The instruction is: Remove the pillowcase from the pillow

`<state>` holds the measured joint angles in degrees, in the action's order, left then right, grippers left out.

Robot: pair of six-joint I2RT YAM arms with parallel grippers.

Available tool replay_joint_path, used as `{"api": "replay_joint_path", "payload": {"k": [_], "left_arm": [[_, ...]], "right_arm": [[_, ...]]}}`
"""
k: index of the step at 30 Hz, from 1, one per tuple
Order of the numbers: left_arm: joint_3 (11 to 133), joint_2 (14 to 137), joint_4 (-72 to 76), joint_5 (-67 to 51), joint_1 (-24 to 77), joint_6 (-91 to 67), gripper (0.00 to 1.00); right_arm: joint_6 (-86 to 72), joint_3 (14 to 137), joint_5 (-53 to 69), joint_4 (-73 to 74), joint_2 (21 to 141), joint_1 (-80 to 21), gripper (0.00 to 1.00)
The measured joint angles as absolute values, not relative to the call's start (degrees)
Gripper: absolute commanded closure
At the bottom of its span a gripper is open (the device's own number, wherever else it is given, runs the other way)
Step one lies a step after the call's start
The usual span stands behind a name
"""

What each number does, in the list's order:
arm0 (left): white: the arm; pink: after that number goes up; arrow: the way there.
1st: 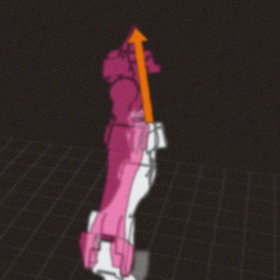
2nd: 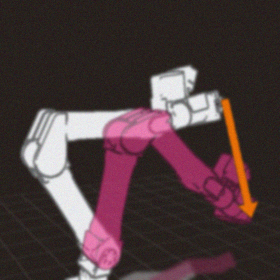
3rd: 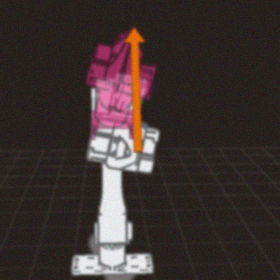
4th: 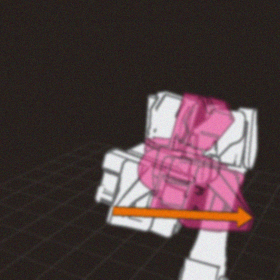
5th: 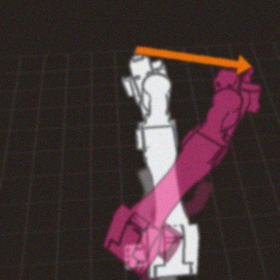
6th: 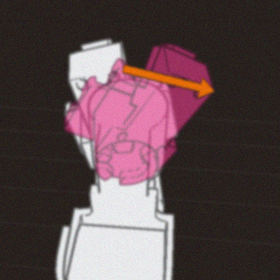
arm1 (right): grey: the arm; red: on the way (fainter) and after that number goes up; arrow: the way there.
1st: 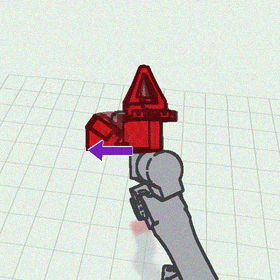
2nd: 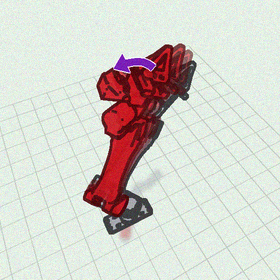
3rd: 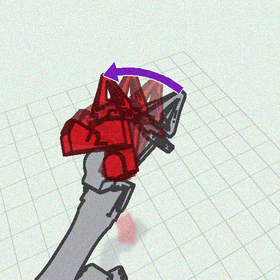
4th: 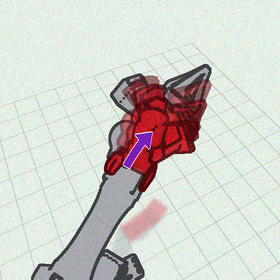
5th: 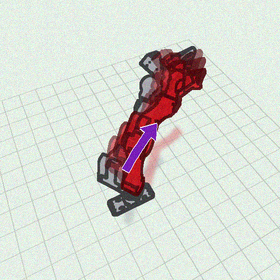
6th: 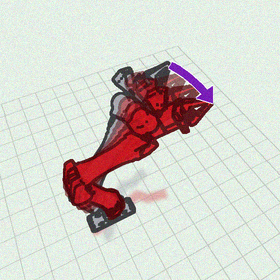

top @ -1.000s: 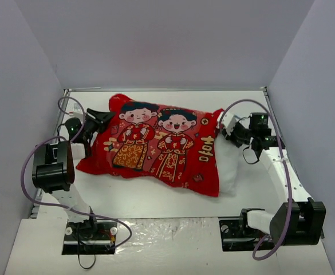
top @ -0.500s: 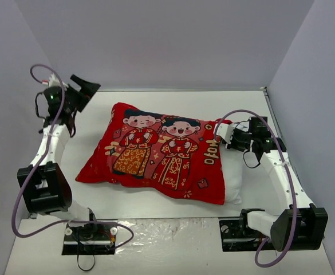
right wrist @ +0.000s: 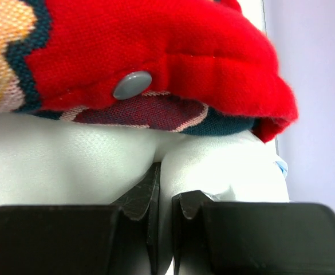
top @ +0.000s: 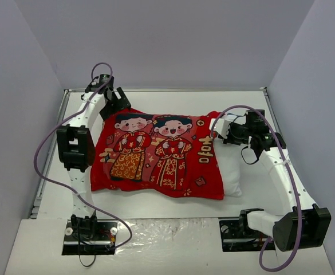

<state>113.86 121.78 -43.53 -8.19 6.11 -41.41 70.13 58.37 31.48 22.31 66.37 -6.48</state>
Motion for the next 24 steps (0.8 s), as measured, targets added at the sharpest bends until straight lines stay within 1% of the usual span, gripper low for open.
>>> {"api": "replay_joint_path", "payload": {"k": [3, 11, 19, 24], "left_arm": [[112.92, 121.25, -47.92, -4.67, 6.35, -41.41, 0.06], [112.90, 113.89, -54.59, 2.98, 3.29, -44.71, 0.06], [114.34, 111.53, -60.05, 7.18, 1.28, -48.56, 0.06], [113.60, 111.50, -63.55, 7.03, 0.64, -51.00, 0.05]], "right_arm": [[69.89, 58.37, 31.48, 22.26, 66.37, -6.46, 1.00], [67.57, 58.24, 31.51, 22.11, 66.37, -6.46, 1.00], [67.00, 57.39, 31.44, 21.58, 66.37, -6.42, 1.00], [66.02, 56.99, 31.44, 20.75, 66.37, -6.37, 1.00]]}}
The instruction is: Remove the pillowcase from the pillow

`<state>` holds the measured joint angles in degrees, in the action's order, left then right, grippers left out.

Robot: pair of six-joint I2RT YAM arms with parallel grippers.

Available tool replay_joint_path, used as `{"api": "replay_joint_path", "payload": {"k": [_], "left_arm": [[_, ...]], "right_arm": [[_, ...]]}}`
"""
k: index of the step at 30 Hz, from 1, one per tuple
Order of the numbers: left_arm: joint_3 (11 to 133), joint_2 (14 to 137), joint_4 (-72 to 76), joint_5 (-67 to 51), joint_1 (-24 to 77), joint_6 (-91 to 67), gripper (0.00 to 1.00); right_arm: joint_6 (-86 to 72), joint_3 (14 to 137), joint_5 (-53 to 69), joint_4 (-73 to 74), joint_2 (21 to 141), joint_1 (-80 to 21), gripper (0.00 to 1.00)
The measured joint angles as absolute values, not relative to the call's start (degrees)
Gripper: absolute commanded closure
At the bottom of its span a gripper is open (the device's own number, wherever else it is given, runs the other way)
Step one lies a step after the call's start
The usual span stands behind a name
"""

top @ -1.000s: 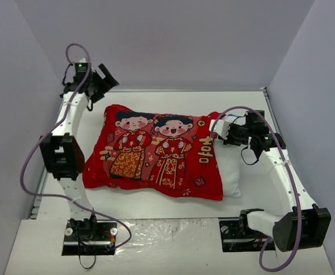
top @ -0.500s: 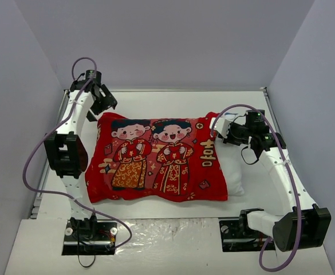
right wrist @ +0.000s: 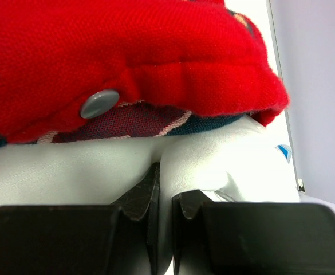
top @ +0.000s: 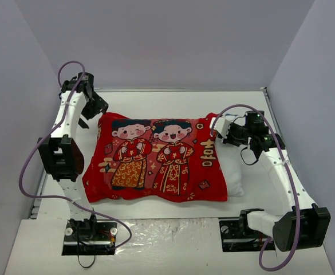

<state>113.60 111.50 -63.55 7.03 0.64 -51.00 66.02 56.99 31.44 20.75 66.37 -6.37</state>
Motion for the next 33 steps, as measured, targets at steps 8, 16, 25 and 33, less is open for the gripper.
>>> {"api": "replay_joint_path", "payload": {"k": [8, 16, 25, 33], "left_arm": [[103.42, 112.05, -57.87, 1.72, 0.99, -53.67, 0.06], [103.35, 112.62, -49.41, -3.62, 0.56, -52.75, 0.95], [96.01, 110.19, -27.42, -18.22, -3.57, -54.63, 0.98], [79.53, 96.57, 7.11, -27.05, -6.72, -58.61, 0.98]], "right_arm": [[65.49, 56.99, 31.42, 20.58, 66.37, -6.37, 1.00], [64.01, 56.99, 31.42, 20.62, 66.37, -6.37, 1.00], [52.38, 63.61, 32.71, 19.16, 70.59, -5.41, 1.00], [42.24, 73.63, 39.11, 6.76, 75.59, -0.14, 1.00]]}}
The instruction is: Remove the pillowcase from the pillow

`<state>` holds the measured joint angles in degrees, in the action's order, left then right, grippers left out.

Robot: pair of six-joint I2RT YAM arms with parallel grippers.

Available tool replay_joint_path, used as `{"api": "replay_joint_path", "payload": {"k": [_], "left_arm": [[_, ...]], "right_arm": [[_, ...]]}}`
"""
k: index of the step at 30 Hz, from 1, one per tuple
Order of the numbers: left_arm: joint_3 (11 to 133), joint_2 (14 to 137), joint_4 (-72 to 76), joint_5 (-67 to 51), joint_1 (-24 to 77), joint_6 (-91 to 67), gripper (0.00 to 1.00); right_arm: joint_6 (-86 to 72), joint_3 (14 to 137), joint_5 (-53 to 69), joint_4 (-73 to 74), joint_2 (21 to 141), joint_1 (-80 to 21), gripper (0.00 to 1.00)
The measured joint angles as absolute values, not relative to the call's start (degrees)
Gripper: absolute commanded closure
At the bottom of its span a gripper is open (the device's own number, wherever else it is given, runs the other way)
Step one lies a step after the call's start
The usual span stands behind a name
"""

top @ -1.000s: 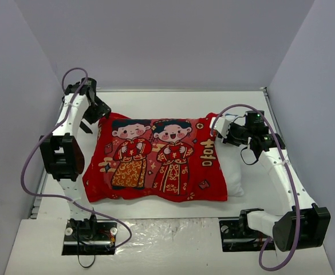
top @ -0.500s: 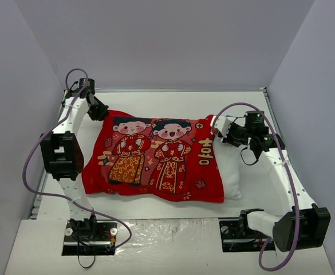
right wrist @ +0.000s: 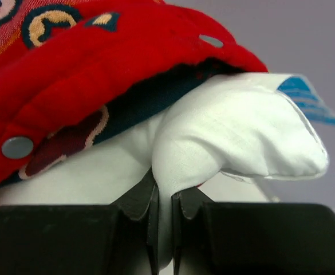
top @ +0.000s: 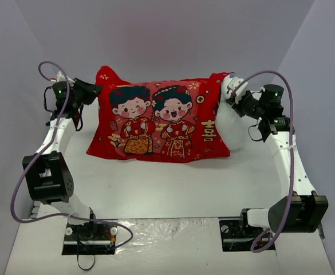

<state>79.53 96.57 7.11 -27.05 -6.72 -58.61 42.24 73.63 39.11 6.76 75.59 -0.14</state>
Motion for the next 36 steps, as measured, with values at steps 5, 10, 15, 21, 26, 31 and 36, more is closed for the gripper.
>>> {"api": "replay_joint_path", "payload": {"k": [5, 10, 15, 21, 26, 31, 36], "left_arm": [[56.71, 88.16, 31.31, -28.34, -6.94, -62.43, 0.98], [38.72, 88.23, 50.06, -25.71, -2.02, -67.09, 0.98], [26.68, 82.37, 55.13, -22.06, 4.40, -67.40, 0.98], [20.38, 70.08, 49.78, -20.36, 4.86, -64.23, 0.98], [19.86, 62.50, 43.81, -19.94, 4.69, -61.23, 0.98], [19.86, 61.52, 41.19, -21.87, 3.66, -60.45, 0.98], [20.12, 61.52, 39.90, -22.96, 3.16, -60.31, 0.98]], "right_arm": [[54.11, 59.13, 44.42, 5.17, 68.60, -0.03, 1.00], [67.72, 49.84, 45.93, 11.60, 67.77, 0.51, 0.99], [69.28, 50.63, 46.28, 20.95, 67.24, 3.49, 0.81], [56.55, 59.51, 48.27, 27.59, 68.64, 3.84, 0.34], [37.01, 69.38, 49.56, 27.05, 74.61, 8.23, 0.23], [18.24, 74.28, 49.52, 24.60, 82.81, 13.13, 0.20], [7.20, 74.70, 50.02, 23.33, 88.18, 13.23, 0.13]]}}
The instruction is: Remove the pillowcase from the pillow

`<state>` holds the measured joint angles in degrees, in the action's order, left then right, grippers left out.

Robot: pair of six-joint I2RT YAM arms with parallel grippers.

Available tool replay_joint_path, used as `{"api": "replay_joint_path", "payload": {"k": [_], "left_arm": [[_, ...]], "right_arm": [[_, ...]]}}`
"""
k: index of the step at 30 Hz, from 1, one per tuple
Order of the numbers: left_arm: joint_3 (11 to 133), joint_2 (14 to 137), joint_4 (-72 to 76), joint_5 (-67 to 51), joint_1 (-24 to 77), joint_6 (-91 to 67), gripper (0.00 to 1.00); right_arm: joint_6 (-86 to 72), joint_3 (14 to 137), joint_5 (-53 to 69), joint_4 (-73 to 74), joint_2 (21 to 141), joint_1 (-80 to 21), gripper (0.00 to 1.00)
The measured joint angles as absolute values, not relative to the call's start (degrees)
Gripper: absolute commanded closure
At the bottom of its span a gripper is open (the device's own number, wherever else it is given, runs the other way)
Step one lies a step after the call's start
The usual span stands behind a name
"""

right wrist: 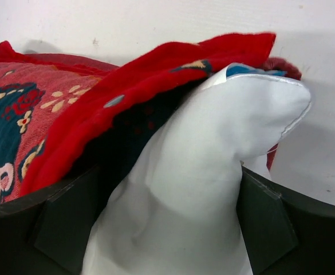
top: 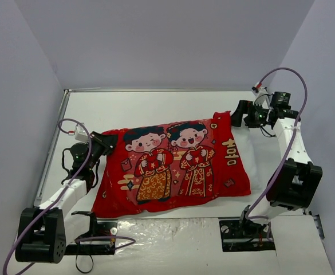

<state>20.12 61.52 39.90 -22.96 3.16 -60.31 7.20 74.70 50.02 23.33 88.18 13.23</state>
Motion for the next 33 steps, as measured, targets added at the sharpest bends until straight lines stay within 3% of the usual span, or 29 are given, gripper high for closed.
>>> {"api": "replay_joint_path", "payload": {"k": [7, 11, 12, 14, 15, 16, 21, 29, 33], "left_arm": [[21.65, 62.76, 38.79, -24.10, 2.52, -60.14, 0.98], [22.55, 64.23, 38.76, -24.43, 2.48, -60.03, 0.98], [22.83, 64.66, 38.76, -24.45, 2.48, -60.01, 0.98], [23.64, 65.93, 38.76, -24.58, 2.46, -60.03, 0.98], [24.25, 66.92, 38.79, -24.71, 2.39, -60.03, 0.98], [25.04, 67.90, 38.79, -24.95, 2.20, -60.05, 0.98], [37.15, 78.11, 37.19, -27.81, -0.23, -60.77, 0.98], [66.96, 91.70, 35.57, -30.30, -2.07, -64.20, 0.98], [68.18, 90.06, 38.41, -30.61, -2.04, -64.23, 0.97]], "right_arm": [[5.45, 73.87, 50.02, 22.24, 92.82, 13.08, 0.06], [6.26, 71.96, 51.75, 21.26, 94.26, 12.93, 0.12], [6.39, 71.57, 52.16, 20.97, 94.65, 12.71, 0.27], [6.94, 71.07, 53.06, 20.45, 95.53, 11.86, 0.47], [6.96, 71.00, 53.41, 20.27, 95.90, 11.16, 0.69], [7.18, 71.00, 53.65, 20.01, 96.20, 10.39, 1.00], [6.17, 74.87, 54.50, 21.80, 97.41, 8.40, 1.00], [8.51, 100.12, 55.11, 22.04, 100.71, 7.77, 1.00], [19.46, 96.09, 56.16, 14.35, 94.63, 7.49, 1.00]]}}
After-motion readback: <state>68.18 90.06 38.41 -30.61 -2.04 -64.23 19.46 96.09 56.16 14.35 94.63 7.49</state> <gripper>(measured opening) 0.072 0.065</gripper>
